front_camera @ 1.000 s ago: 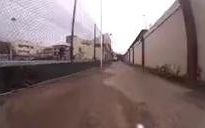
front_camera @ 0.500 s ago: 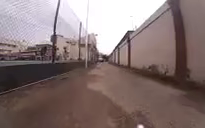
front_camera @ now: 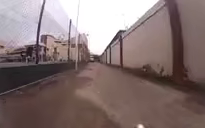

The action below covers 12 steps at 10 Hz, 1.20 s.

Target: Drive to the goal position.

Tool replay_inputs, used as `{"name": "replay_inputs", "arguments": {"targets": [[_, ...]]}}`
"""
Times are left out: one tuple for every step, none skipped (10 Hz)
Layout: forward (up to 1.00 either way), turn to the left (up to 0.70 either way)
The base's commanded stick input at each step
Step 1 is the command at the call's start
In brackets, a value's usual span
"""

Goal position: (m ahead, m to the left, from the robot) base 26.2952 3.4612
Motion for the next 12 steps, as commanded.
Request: {"name": "replay_inputs", "arguments": {"targets": [[0.70,0.00],[0.70,0.00],[0.70,0.00],[0.70,0.00],[0.70,0.00],[0.70,0.00],[0.70,0.00],[0.70,0.00],[0.70,0.00],[0.70,0.00],[0.70,0.00],[0.70,0.00]]}}
